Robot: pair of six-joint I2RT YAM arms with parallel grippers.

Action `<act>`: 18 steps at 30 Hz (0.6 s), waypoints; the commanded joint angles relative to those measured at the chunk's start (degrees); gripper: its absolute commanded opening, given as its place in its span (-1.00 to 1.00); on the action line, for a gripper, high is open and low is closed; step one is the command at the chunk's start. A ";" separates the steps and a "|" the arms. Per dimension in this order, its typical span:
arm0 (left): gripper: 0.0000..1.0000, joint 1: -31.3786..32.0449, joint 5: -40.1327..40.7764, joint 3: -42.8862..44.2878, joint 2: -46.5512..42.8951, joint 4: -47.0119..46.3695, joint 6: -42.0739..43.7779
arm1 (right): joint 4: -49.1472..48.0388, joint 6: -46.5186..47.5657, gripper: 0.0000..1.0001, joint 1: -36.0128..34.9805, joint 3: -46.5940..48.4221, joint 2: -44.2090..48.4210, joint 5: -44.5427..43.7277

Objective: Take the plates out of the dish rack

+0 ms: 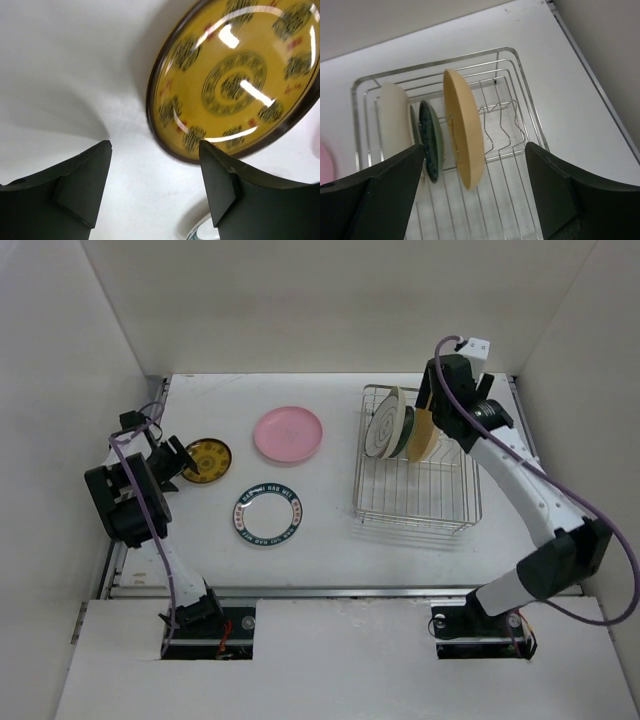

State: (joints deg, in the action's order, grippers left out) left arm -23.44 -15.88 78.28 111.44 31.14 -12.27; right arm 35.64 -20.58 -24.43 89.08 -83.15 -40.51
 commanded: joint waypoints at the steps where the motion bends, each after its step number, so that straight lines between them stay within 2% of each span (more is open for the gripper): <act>1: 0.35 -0.46 2.78 -1.55 -6.83 4.19 2.25 | 0.84 1.07 0.76 3.23 2.77 -5.16 1.57; 2: 0.35 -0.46 2.00 -2.07 -7.80 5.07 2.25 | 0.84 1.07 0.76 3.85 3.64 -6.48 1.58; 4: 0.35 -0.46 -0.19 -3.30 -10.09 5.86 2.96 | 0.31 1.07 0.62 5.17 4.26 -9.21 2.36; 7: 0.35 -0.46 -3.35 -5.59 -15.80 5.87 5.24 | -2.66 0.54 0.33 7.10 3.73 -10.45 6.76; 13: 0.37 -0.46 -5.65 -4.98 -25.12 10.96 11.38 | -4.08 0.54 0.13 8.34 3.12 -16.85 9.83; 16: 0.37 0.06 -8.03 -4.98 -29.24 13.67 14.81 | -4.70 0.02 -0.01 8.34 3.73 -19.84 11.86; 18: 0.37 0.77 -8.03 -4.98 -30.83 15.35 17.45 | -4.70 -0.60 -0.18 8.34 3.73 -20.38 11.86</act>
State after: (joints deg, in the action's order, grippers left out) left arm -23.24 -21.61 73.03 83.72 41.56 -0.21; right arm 33.34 -20.25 -16.10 90.61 -102.54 -30.79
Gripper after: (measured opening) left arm 0.685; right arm 0.427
